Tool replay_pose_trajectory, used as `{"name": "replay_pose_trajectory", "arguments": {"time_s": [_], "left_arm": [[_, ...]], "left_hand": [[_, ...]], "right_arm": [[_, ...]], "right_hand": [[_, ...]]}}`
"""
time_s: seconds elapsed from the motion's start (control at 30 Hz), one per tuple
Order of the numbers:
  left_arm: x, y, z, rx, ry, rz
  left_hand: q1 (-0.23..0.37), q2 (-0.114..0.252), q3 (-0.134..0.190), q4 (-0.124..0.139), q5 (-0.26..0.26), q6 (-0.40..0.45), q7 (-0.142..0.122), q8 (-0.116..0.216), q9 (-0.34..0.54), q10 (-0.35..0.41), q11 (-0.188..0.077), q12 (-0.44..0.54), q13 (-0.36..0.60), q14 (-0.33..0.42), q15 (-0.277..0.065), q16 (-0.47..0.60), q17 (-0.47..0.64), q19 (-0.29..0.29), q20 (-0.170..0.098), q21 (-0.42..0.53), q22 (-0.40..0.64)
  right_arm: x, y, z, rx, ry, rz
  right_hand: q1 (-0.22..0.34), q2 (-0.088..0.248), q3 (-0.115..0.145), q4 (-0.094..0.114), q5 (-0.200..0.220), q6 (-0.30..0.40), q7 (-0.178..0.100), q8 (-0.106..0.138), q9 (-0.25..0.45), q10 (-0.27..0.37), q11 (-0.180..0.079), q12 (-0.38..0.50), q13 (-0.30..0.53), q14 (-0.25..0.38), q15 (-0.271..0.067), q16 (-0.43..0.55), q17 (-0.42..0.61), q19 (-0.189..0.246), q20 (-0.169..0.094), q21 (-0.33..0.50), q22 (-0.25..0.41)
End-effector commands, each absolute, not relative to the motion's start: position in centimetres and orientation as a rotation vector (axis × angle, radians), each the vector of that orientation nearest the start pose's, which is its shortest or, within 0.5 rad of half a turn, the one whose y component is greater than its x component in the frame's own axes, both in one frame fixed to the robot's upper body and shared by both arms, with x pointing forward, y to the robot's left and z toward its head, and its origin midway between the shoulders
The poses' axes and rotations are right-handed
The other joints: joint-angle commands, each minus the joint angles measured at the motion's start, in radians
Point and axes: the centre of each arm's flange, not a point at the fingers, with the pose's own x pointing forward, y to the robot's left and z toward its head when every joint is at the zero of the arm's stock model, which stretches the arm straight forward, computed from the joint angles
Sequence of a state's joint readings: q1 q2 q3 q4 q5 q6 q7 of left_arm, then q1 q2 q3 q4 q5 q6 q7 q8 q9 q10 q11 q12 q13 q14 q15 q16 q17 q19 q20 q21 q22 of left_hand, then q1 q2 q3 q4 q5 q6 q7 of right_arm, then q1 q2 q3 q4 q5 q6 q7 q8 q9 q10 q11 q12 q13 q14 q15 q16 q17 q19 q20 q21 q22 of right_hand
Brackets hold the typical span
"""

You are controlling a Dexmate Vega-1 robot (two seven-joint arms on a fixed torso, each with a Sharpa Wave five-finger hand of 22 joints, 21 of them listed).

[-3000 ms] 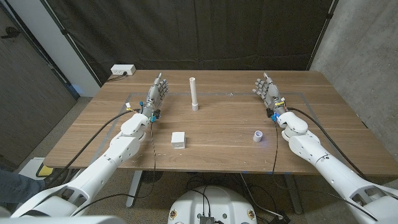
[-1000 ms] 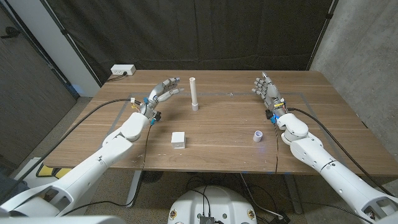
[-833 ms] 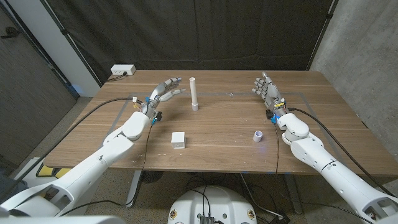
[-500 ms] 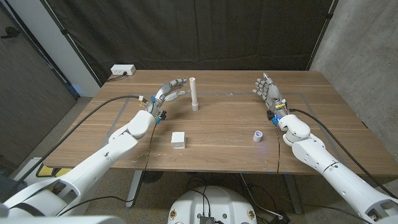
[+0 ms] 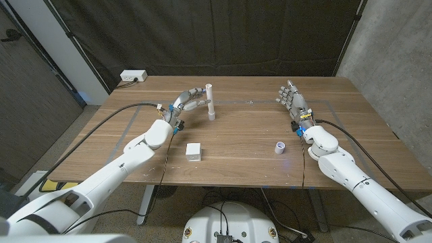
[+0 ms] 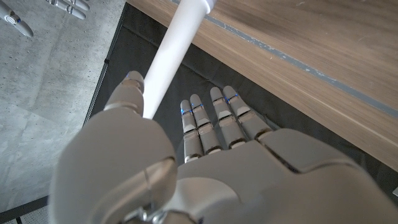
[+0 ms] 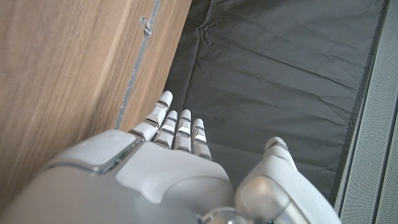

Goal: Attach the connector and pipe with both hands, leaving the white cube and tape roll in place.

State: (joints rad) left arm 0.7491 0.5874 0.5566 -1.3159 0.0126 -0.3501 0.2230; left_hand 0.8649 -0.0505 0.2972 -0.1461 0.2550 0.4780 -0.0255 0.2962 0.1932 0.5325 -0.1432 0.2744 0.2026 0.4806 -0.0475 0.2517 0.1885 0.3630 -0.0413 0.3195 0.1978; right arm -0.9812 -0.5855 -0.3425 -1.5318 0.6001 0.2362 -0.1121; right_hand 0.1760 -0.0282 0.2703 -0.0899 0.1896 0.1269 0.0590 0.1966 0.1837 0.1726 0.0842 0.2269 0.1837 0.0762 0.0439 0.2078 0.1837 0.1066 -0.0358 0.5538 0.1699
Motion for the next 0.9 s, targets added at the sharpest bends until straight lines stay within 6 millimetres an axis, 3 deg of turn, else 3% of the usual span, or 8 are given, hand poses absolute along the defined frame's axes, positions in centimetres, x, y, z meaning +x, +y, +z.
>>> {"name": "replay_pose_trajectory", "arguments": {"time_s": [0.03,0.1,0.43,0.9], "left_arm": [[64.55,22.56,-0.65,0.699,-0.813,-0.142],[64.57,22.33,-0.56,0.708,-0.816,-0.149],[64.86,21.67,-0.51,0.702,-0.825,-0.179],[64.78,22.08,-0.95,0.685,-0.797,-0.150]], "left_hand": [[0.015,0.005,0.013,0.001,-0.005,0.031,-0.009,0.009,0.001,0.023,-0.008,0.003,0.001,0.016,-0.063,0.004,0.001,0.019,-0.007,0.009,0.001],[0.024,0.008,0.016,0.000,-0.007,0.046,-0.018,0.013,0.001,0.034,-0.020,0.003,0.001,0.022,-0.065,0.003,0.001,0.022,-0.007,0.010,0.001],[0.050,0.022,0.026,0.004,-0.021,0.122,-0.022,0.028,-0.001,0.105,-0.026,0.006,0.000,0.092,-0.084,0.011,0.001,0.071,-0.020,0.029,0.001],[0.061,0.034,0.032,0.008,-0.030,0.139,-0.023,0.026,-0.002,0.129,-0.029,0.002,0.000,0.124,-0.082,0.014,0.003,0.086,-0.018,0.036,0.002]], "right_arm": [[61.57,-28.56,-3.60,-0.009,-0.600,0.169],[61.62,-28.54,-3.67,-0.007,-0.601,0.174],[61.51,-28.63,-4.11,-0.008,-0.592,0.170],[61.74,-28.69,-4.13,-0.013,-0.570,0.166]], "right_hand": [[0.005,0.005,0.000,-0.001,0.006,0.011,-0.003,0.007,0.005,0.017,0.003,0.005,0.001,0.011,0.001,0.004,0.002,0.011,-0.028,-0.002,0.004],[0.006,0.005,0.000,-0.002,0.006,0.011,-0.004,0.007,0.005,0.020,0.003,0.005,0.001,0.013,0.001,0.004,0.002,0.013,-0.028,-0.003,0.004],[0.010,0.006,0.001,-0.005,0.006,0.015,-0.005,0.007,0.005,0.031,0.001,0.008,0.001,0.023,0.001,0.005,0.001,0.022,-0.024,-0.006,0.004],[0.012,0.009,0.001,-0.006,0.005,0.017,-0.006,0.007,0.005,0.035,0.000,0.008,0.002,0.029,0.002,0.003,0.002,0.026,-0.020,-0.012,0.004]]}}
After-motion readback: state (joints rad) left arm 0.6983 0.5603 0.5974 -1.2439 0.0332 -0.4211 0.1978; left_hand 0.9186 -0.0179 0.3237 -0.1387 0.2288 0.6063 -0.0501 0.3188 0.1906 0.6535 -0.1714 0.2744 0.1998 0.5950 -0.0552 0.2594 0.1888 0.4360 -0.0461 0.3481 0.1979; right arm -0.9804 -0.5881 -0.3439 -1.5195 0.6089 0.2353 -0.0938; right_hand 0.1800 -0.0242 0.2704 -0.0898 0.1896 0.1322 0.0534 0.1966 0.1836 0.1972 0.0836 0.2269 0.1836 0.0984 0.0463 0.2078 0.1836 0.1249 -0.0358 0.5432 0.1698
